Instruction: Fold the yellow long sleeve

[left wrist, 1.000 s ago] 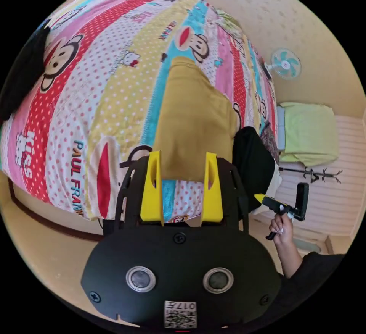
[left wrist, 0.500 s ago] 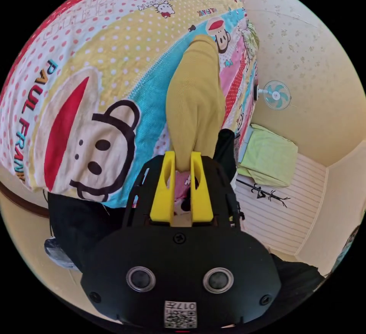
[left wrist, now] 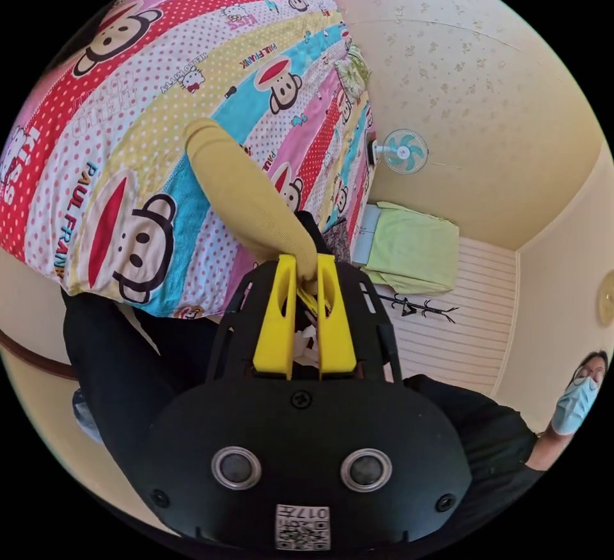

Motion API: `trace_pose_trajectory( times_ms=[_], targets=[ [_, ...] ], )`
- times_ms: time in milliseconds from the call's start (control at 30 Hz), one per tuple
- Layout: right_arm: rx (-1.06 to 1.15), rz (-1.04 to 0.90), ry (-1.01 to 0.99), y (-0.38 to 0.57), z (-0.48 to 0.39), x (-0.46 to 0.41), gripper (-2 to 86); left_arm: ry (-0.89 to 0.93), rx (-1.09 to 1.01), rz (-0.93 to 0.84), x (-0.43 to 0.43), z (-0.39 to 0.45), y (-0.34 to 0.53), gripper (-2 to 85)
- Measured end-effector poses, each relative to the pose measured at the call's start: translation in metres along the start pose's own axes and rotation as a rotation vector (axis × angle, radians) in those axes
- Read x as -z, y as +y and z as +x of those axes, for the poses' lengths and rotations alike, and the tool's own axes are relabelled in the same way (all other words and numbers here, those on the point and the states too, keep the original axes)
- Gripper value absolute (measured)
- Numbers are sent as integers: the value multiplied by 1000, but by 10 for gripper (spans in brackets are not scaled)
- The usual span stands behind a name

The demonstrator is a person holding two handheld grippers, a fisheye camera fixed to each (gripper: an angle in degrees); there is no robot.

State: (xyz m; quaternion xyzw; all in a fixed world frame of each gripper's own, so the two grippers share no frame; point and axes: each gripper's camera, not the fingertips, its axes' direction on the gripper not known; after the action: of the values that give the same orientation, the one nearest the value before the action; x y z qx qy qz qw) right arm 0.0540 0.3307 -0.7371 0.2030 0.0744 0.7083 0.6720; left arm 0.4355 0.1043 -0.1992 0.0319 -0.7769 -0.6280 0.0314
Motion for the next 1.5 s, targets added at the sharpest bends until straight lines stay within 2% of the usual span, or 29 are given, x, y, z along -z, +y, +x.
trace_pose_trajectory(
  times_ms=[100, 233, 367, 533, 600, 733, 833, 933, 967, 1033, 1067, 1100, 1133, 1200, 1267, 1400, 1500],
  targets=[
    [211, -161, 197, 28, -54, -39, 69, 42, -104, 12, 59, 24, 11, 55],
    [459, -437, 449, 68, -88, -143, 61, 102, -109, 77, 138, 26, 34, 55],
    [535, -590, 497, 95, -79, -263, 58, 128, -76, 244, 253, -1, 54, 54],
    [668, -786, 458, 148, -81, -480, 57, 112, -133, 513, 414, -16, 67, 54],
    [745, -829, 423, 173, -90, -545, 57, 74, -204, 632, 488, -6, 71, 54],
    [892, -875, 358, 219, -96, -670, 60, -17, -274, 762, 563, -1, 72, 55],
    [894, -857, 412, 222, -67, -743, 63, -52, -221, 798, 589, -35, 53, 56],
    [831, -795, 546, 195, -4, -801, 68, -88, -44, 762, 580, -108, 19, 61],
    [816, -773, 583, 186, 11, -810, 69, -112, 27, 711, 565, -143, 2, 64],
    [739, -712, 784, 151, 86, -827, 66, -151, 106, 580, 528, -199, -26, 81],
    [702, -716, 843, 143, 107, -827, 64, -160, 204, 465, 497, -239, -38, 93],
    [604, -716, 945, 130, 144, -819, 60, -116, 318, 384, 468, -271, -38, 99],
    [555, -707, 966, 126, 169, -802, 54, -77, 343, 370, 455, -282, -35, 99],
    [566, -701, 944, 132, 190, -769, 37, 30, 335, 353, 414, -303, -17, 87],
    [565, -691, 1012, 140, 206, -731, 22, 27, 350, 268, 385, -310, -10, 70],
    [577, -548, 1244, 171, 218, -622, 10, -97, 273, 69, 347, -306, -29, 41],
    [564, -330, 1284, 202, 197, -545, 7, -172, 160, 21, 346, -287, -71, 13]
  ],
)
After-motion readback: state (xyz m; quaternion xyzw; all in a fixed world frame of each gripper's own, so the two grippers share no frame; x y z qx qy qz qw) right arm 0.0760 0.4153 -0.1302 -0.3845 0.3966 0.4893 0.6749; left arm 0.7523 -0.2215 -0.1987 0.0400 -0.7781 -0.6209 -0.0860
